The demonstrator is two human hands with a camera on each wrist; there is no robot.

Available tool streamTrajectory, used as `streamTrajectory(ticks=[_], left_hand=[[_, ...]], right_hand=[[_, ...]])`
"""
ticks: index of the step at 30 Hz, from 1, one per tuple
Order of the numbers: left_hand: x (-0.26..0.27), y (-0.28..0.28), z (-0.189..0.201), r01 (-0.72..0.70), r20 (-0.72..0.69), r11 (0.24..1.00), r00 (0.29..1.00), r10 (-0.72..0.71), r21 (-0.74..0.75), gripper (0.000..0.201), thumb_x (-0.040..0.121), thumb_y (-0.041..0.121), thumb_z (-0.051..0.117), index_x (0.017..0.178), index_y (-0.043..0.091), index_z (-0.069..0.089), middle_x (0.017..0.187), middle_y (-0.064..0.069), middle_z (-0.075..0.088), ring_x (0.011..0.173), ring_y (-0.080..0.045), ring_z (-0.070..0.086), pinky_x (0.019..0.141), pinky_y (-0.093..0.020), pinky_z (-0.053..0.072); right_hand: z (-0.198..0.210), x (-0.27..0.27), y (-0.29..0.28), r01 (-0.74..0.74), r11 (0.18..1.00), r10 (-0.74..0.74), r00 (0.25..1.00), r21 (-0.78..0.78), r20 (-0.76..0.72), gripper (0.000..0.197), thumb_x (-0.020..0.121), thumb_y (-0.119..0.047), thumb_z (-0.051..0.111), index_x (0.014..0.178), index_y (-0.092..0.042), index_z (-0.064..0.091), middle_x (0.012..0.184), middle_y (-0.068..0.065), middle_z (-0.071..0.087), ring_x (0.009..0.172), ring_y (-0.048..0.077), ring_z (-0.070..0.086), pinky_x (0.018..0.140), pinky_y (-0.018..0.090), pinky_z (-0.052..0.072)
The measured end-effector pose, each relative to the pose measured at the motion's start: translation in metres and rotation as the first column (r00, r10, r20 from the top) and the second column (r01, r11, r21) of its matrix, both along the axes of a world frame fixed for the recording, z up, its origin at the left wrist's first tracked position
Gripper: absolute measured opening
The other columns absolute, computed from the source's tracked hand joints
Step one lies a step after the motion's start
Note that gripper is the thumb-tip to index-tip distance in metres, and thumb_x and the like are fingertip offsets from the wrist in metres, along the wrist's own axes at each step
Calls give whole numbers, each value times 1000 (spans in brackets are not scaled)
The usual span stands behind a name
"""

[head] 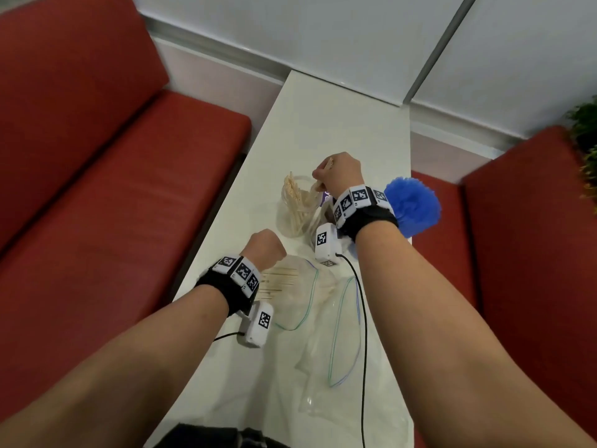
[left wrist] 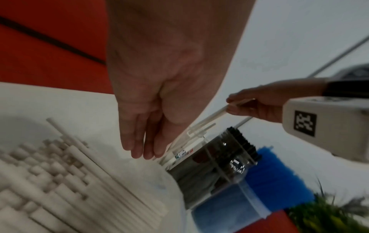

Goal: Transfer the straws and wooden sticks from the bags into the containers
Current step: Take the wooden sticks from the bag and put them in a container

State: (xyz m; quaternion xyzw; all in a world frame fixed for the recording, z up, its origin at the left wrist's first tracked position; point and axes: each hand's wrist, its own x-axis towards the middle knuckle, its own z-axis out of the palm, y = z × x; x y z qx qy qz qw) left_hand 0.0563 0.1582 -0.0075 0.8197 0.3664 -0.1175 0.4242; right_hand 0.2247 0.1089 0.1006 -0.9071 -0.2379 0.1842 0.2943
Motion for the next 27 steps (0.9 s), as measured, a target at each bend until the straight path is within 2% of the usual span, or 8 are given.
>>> streamTrajectory(ticks=[2, 5, 8, 10, 13, 17, 21, 27], left_hand=[[0, -1, -11, 128, -48, 989, 991, -125, 76, 24, 93, 7, 51, 105, 1, 70, 111, -14, 68, 105, -29, 63, 88, -32, 51], [-1, -8, -30, 326, -164, 926, 941, -297, 191, 30, 93, 10, 48, 119, 2, 62, 123, -14, 61, 114, -31, 57, 97, -37, 48], [-4, -15, -42, 435, -295, 848, 889, -351, 303, 32, 93, 14, 45, 122, 9, 56, 123, -11, 55, 115, -31, 54, 96, -42, 47], [-5, -18, -49, 464, -341, 806, 873, -347, 368, 32, 95, 12, 39, 124, 11, 55, 123, -9, 54, 115, -30, 51, 94, -41, 44], [-8, -21, -56, 502, -375, 737, 857, -353, 453, 32, 97, 10, 35, 123, 13, 54, 122, -8, 53, 114, -28, 49, 91, -39, 41], [-10, -23, -57, 529, -388, 683, 845, -368, 503, 28, 96, 9, 39, 117, 13, 57, 118, -7, 53, 111, -28, 51, 89, -37, 42], [-14, -28, -55, 565, -417, 675, 820, -393, 474, 27, 97, 16, 44, 120, 13, 57, 119, -7, 52, 113, -28, 48, 91, -39, 41], [-20, -36, -44, 604, -438, 628, 794, -421, 490, 32, 96, 10, 38, 122, 14, 56, 122, -7, 58, 115, -27, 54, 92, -39, 42]], right_hand=[[-17, 1, 2, -2, 1000, 1, 999, -15, -40, 6, 92, -4, 67, 91, -2, 73, 68, 8, 68, 41, 2, 62, 44, 13, 50], [-32, -1, 1, -2, 1000, 3, 997, 16, -74, 18, 87, 1, 72, 104, -5, 72, 96, 14, 70, 70, 24, 75, 61, 27, 61], [-37, -4, 1, 1, 999, 2, 997, 40, -77, 36, 87, 2, 71, 121, -11, 66, 111, 11, 61, 66, 23, 73, 58, 26, 60], [-36, -6, -1, 12, 996, -6, 998, 88, -65, 36, 93, 3, 62, 125, -11, 62, 111, 11, 60, 57, 22, 71, 50, 24, 56], [-29, -11, -7, 65, 976, -64, 998, 206, -15, 34, 95, 4, 46, 122, -10, 62, 94, 11, 66, 52, 22, 69, 44, 25, 53], [-29, -31, -20, 52, 965, -64, 997, 258, 37, 33, 93, 0, 47, 114, -14, 69, 82, 5, 70, 60, 20, 70, 54, 20, 51], [-47, -57, -39, 8, 981, 1, 999, 192, -51, 28, 97, -2, 49, 110, -12, 72, 91, 6, 71, 65, 21, 70, 61, 25, 59], [-94, -98, -58, -290, 953, 266, 941, -92, -210, 32, 97, 1, 47, 114, -10, 72, 111, 10, 73, 67, 18, 68, 48, 17, 45]])
